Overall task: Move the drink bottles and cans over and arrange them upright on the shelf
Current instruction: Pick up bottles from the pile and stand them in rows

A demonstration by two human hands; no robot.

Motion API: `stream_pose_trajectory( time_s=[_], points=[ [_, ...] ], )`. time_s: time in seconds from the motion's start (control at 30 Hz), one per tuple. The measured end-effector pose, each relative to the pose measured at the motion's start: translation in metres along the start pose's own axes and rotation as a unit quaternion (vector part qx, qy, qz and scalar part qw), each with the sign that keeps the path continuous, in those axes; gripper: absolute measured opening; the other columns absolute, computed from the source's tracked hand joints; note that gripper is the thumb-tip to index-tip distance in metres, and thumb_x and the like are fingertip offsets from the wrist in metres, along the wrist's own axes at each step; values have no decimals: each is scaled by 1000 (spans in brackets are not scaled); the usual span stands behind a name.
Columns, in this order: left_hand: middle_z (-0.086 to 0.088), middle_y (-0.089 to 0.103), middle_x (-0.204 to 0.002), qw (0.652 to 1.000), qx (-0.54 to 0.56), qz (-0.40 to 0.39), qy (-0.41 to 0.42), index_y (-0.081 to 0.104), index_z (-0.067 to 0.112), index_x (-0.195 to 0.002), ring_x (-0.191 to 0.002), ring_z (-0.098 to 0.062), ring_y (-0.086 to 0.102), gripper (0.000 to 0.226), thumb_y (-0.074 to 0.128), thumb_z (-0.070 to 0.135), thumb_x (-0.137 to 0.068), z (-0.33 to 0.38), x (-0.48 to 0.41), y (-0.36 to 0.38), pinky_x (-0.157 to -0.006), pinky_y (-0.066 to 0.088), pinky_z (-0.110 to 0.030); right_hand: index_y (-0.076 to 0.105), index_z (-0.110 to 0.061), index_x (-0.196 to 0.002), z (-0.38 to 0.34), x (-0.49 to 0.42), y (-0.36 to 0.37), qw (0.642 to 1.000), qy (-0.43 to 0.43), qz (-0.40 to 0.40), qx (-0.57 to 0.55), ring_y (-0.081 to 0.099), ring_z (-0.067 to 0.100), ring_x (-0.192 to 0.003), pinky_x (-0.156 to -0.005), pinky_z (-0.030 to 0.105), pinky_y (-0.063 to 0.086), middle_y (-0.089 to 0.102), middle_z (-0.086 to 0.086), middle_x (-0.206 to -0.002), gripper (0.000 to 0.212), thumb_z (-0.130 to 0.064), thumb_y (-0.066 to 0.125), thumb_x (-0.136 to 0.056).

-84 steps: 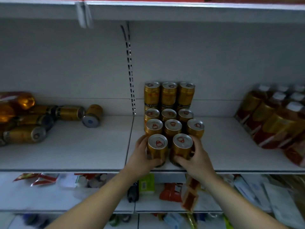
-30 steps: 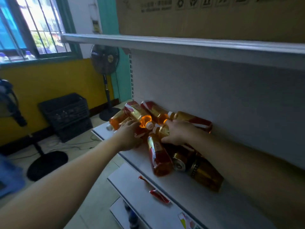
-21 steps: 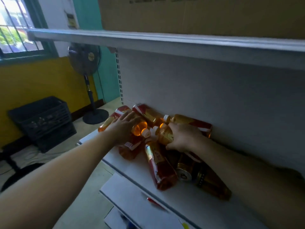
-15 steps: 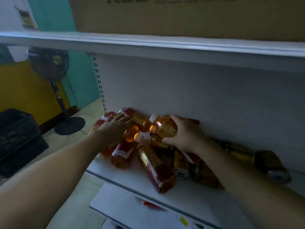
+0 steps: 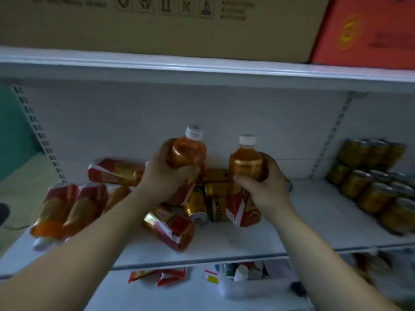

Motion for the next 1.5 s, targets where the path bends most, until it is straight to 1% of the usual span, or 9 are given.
stream_pose_trajectory(
  time_s=[0.1, 0.27, 0.47, 0.6, 0.7, 0.93, 1.13, 1.27, 1.5],
  points=[
    [20, 69, -92, 996, 57, -62, 12, 53, 52, -102, -84, 2, 65, 58, 78, 44, -50, 26, 17, 76, -66, 50, -15, 55, -32, -123, 2, 10, -72, 997, 4, 81, -12, 64, 1, -93, -80, 30, 52, 67, -15, -104, 72, -36, 85, -58],
    [21, 61, -96, 981, 103, -162, -1, 49, 46, -104, -81, 10, 59, 51, 81, 31, -67, 64, 46, 225, -66, 43, -15, 55, -44, -111, 5, 46, -221, 980, -5, 198, 4, 64, -2, -86, -61, 13, 51, 67, -13, -101, 70, -48, 80, -46],
    [21, 65, -86, 956, 166, -241, -6, 53, 43, -93, -75, 12, 61, 44, 82, 28, -64, 128, 94, 421, -56, 45, -9, 51, -46, -116, 23, 107, -424, 955, 23, 287, 65, 62, -2, -88, -64, 17, 48, 63, -15, -106, 74, -51, 78, -47],
    [16, 64, -98, 941, 167, -294, -3, 51, 47, -91, -84, 0, 63, 47, 83, 33, -60, 168, 123, 535, -70, 49, -22, 49, -43, -120, 34, 143, -539, 937, 53, 332, 98, 61, 8, -93, -71, 29, 51, 61, -15, -106, 77, -49, 77, -49],
    [15, 63, -100, 931, 162, -328, 6, 50, 45, -92, -87, 0, 62, 48, 83, 28, -63, 188, 135, 600, -70, 47, -20, 48, -42, -124, 41, 157, -601, 928, 78, 345, 122, 60, 12, -100, -86, 42, 52, 60, -13, -111, 80, -47, 77, -50],
    [11, 60, -109, 923, 133, -362, -4, 44, 44, -107, -100, -10, 59, 66, 82, 41, -53, 194, 127, 710, -86, 49, -34, 43, -55, -114, 84, 141, -680, 922, 107, 350, 125, 58, 9, -99, -88, 46, 51, 58, -17, -107, 77, -53, 76, -44],
    [9, 62, -105, 924, 133, -358, -31, 48, 30, -117, -98, -13, 60, 64, 82, 27, -63, 179, 70, 801, -88, 48, -37, 40, -49, -121, 138, 65, -729, 930, 117, 323, 131, 57, 9, -101, -83, 36, 51, 55, -15, -113, 87, -51, 77, -43],
    [8, 65, -102, 933, 110, -340, -28, 56, 30, -112, -95, -13, 61, 54, 81, 25, -64, 170, 31, 853, -84, 48, -33, 43, -46, -120, 167, 11, -765, 930, 124, 316, 143, 56, 4, -95, -73, 25, 46, 55, -19, -108, 84, -47, 79, -45],
    [26, 67, -85, 939, 132, -319, 0, 61, 50, -90, -82, 8, 62, 45, 79, 22, -61, 168, 0, 928, -72, 44, -20, 41, -43, -117, 210, -56, -819, 938, 126, 286, 150, 57, 5, -95, -77, 28, 45, 56, -17, -107, 74, -25, 87, -62]
  ],
)
Point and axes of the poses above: each hand's wrist, its own x-axis away from the middle knuckle, its own y-axis out of the palm, z = x × y, the point moved 8 cm from there along -x, towards the middle knuckle
